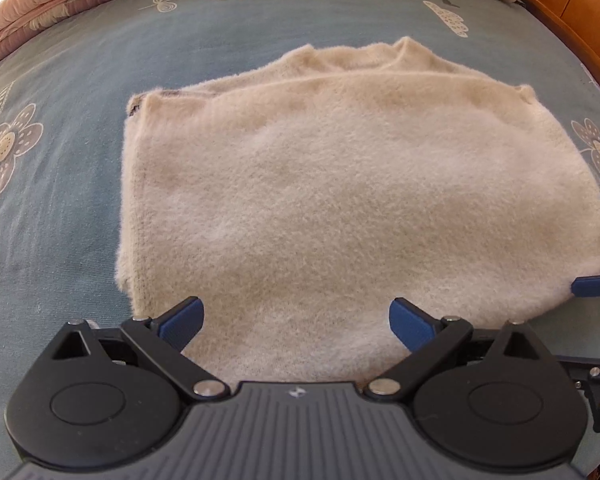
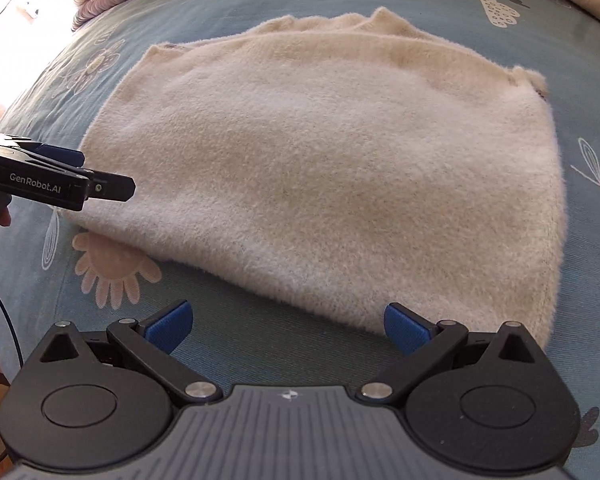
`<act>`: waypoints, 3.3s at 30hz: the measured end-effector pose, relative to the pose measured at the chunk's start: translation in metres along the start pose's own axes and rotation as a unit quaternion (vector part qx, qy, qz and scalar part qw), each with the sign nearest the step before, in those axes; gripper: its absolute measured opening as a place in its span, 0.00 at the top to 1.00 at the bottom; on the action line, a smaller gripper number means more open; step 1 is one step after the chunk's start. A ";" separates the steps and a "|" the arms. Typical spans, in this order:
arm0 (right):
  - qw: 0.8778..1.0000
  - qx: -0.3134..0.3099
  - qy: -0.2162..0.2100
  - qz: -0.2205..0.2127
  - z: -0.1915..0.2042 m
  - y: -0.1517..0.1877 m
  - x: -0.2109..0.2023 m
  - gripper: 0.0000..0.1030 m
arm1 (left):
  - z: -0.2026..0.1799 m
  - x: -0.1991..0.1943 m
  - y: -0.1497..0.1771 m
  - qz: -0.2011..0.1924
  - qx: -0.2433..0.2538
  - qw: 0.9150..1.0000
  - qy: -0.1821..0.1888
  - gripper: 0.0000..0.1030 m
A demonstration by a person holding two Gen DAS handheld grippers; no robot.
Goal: Fold clothes
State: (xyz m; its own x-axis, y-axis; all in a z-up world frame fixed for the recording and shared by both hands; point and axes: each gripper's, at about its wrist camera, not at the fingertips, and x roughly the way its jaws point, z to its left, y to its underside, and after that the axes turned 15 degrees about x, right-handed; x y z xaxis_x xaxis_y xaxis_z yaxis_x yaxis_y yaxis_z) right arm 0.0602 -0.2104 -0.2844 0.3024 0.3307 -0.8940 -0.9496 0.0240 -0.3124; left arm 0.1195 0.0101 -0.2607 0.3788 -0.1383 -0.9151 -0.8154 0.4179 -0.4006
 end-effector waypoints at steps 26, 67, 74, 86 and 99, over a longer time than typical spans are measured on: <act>0.995 -0.034 0.069 -0.056 -0.014 0.028 -0.017 0.00 | -0.070 0.018 -0.016 0.010 -0.008 0.992 0.129 0.05; 0.992 0.041 0.047 -0.107 -0.031 -0.016 -0.016 0.00 | -0.031 0.050 -0.095 -0.049 0.006 0.999 0.003 0.05; 0.988 0.040 0.066 -0.134 -0.048 -0.047 -0.015 0.00 | -0.013 0.051 -0.086 -0.031 -0.009 0.999 -0.012 0.05; 0.991 0.040 0.065 -0.113 -0.037 -0.064 -0.007 0.00 | 0.040 0.021 -0.061 -0.055 -0.065 0.996 -0.039 0.05; 0.990 0.008 0.007 -0.140 0.019 -0.095 0.002 0.00 | 0.172 0.020 -0.008 -0.086 -0.236 0.967 -0.037 0.11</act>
State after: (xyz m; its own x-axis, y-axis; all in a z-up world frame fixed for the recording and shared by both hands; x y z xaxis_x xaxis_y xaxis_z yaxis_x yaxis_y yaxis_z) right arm 0.1491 -0.1944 -0.2509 0.5558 0.2949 -0.7772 -0.8291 0.1282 -0.5442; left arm 0.2086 0.1587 -0.2680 0.5421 -0.0976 -0.8346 -0.8403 -0.0653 -0.5382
